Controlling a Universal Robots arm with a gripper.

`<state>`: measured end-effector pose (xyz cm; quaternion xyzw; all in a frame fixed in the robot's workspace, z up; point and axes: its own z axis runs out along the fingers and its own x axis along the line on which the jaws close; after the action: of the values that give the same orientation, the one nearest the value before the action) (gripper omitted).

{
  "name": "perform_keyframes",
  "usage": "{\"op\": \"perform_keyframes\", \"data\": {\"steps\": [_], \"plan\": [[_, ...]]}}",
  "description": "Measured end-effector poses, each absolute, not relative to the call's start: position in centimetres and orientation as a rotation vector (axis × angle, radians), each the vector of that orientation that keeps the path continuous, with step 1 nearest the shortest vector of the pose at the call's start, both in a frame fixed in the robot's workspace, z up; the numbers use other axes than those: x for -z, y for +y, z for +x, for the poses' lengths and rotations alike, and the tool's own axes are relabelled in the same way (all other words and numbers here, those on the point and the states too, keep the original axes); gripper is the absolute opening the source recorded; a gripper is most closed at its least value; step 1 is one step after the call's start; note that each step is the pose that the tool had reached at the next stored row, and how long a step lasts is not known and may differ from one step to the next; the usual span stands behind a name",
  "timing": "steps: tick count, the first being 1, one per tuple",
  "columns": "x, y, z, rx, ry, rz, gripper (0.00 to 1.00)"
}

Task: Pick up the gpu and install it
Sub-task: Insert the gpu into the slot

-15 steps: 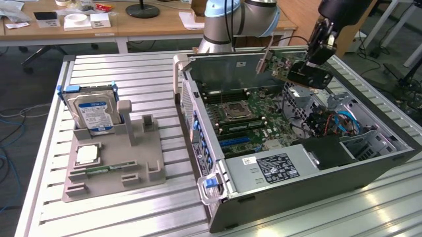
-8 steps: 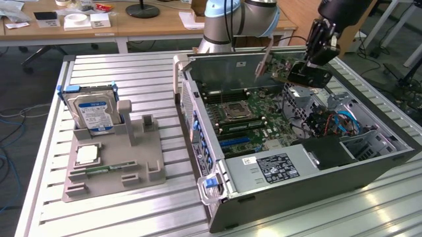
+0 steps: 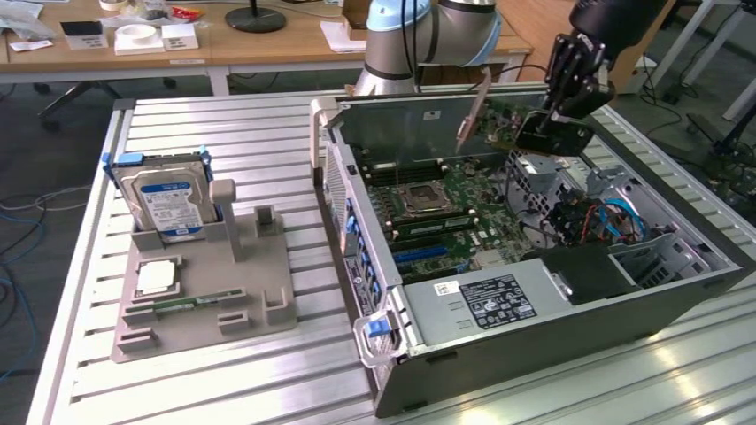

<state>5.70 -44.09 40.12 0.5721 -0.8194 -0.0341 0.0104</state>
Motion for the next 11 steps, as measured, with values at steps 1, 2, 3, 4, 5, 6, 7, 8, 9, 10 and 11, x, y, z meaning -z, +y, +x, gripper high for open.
{"op": "perform_keyframes", "data": {"steps": [1,2,3,4,5,6,7,8,9,10,11], "plan": [[-40.12,-44.09,5.70,0.106,-2.545,1.802,0.27],[-40.11,-44.09,5.70,0.106,-2.533,1.819,0.27],[-40.10,-44.09,5.70,0.106,-2.521,1.835,0.27],[-40.10,-44.09,5.70,0.105,-2.508,1.852,0.27],[-40.09,-44.09,5.70,0.105,-2.495,1.868,0.27],[-40.08,-44.09,5.70,0.105,-2.481,1.886,0.27],[-40.07,-44.09,5.70,0.105,-2.468,1.902,0.27],[-40.07,-44.09,5.70,0.104,-2.456,1.917,0.27],[-40.07,-44.09,5.70,0.104,-2.445,1.930,0.27],[-40.07,-44.09,5.70,0.104,-2.441,1.935,0.27],[-40.07,-44.09,5.70,0.104,-2.441,1.936,0.27]]}}
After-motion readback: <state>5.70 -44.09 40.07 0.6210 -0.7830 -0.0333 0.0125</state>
